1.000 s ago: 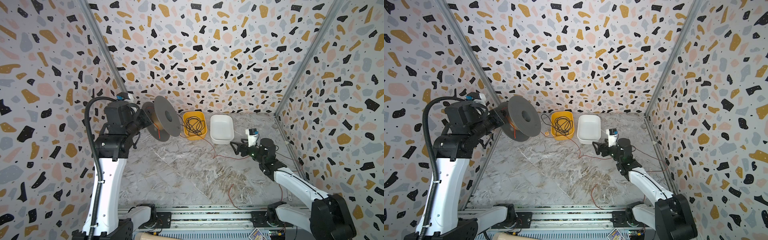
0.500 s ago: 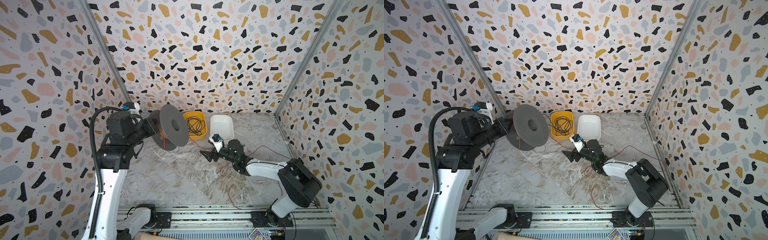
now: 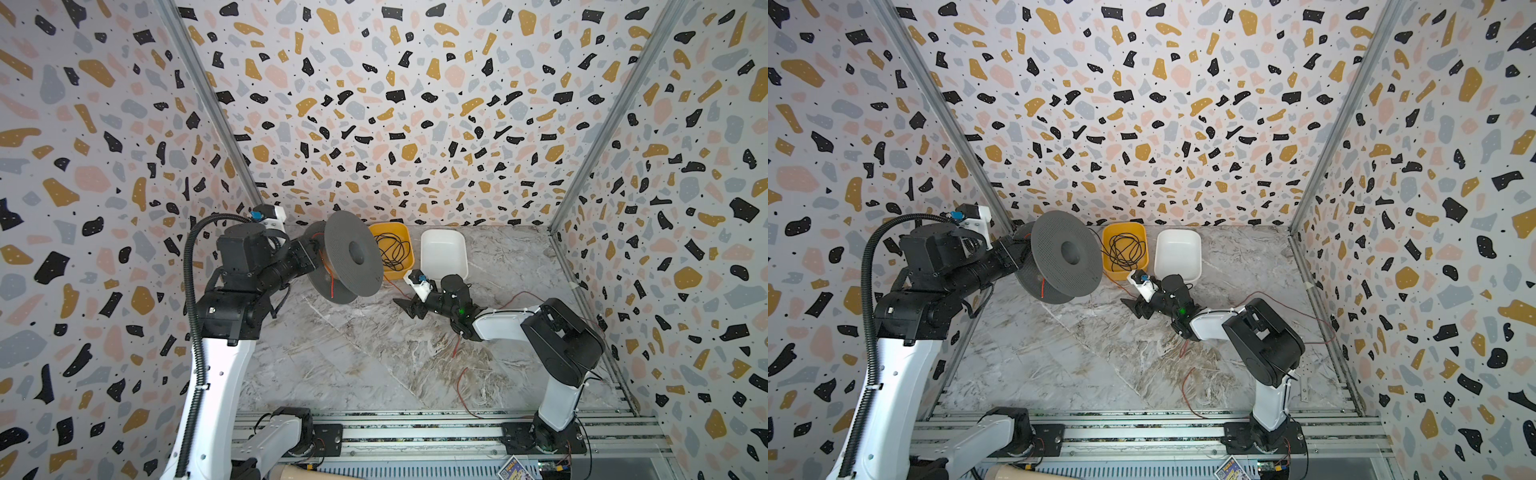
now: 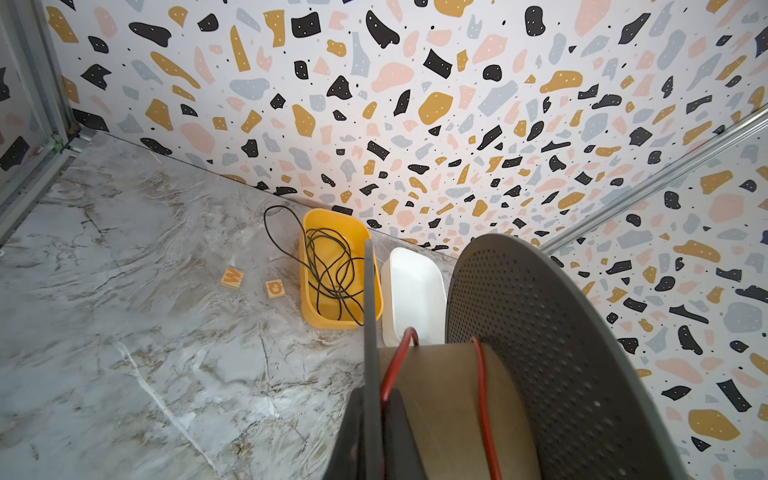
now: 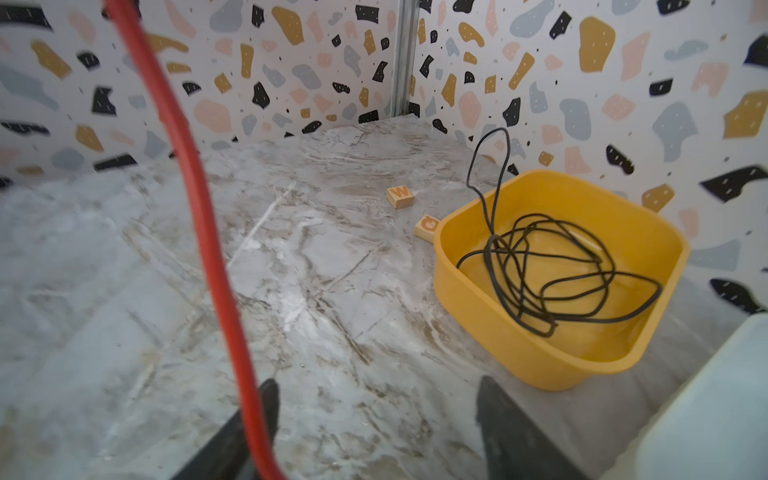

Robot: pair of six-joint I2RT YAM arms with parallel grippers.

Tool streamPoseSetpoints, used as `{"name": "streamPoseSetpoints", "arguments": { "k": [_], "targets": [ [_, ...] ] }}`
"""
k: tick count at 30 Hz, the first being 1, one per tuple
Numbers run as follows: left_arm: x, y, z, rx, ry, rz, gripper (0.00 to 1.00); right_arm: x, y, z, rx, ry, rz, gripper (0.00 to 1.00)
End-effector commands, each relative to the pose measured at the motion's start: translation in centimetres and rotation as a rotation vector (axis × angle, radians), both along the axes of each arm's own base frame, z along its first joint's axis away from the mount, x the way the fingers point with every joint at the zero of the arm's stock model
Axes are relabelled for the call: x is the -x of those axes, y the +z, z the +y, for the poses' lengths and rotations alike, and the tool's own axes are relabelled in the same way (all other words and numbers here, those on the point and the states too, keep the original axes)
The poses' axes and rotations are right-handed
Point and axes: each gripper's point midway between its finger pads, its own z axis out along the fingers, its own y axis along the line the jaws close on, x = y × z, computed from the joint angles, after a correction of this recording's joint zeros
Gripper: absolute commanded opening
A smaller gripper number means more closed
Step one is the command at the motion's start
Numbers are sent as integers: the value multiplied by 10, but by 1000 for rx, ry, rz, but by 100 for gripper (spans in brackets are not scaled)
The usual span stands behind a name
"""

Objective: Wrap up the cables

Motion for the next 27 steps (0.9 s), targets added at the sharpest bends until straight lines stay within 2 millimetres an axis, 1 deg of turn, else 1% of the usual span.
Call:
{"name": "streamPoseSetpoints", "arguments": {
  "k": [1,3,5,7,9,12,14,18,21,24,27],
  "targets": [
    [-1,38,-2,7,-7,-134,0,-8,10,-3,-7,-19,-23,37],
    [-5,37,-2,3,-1,-122,0,-2,7,-6,-8,-25,-7,27],
    [-12,36,-2,4,4,-105,0,5,5,-11,2,-36,0,21],
    [-20,33,1,2,23,-89,0,14,3,-17,25,-68,-3,13],
    [-29,32,7,-4,64,-86,0,23,2,-22,57,-118,-6,0],
    [-41,29,15,6,126,-97,0,44,7,-21,106,-145,-53,0],
    [-47,29,17,17,156,-112,0,59,13,-16,136,-150,-98,0],
    [-60,27,11,36,178,-130,0,85,26,4,175,-114,-135,0],
    [-70,17,5,3,202,-123,0,105,35,20,231,-88,-214,0],
    [-76,1,-2,-52,229,-98,0,115,52,33,268,-89,-278,0],
    [-79,-13,-14,-63,222,-86,0,121,72,42,260,-74,-298,0]
  ]
}}
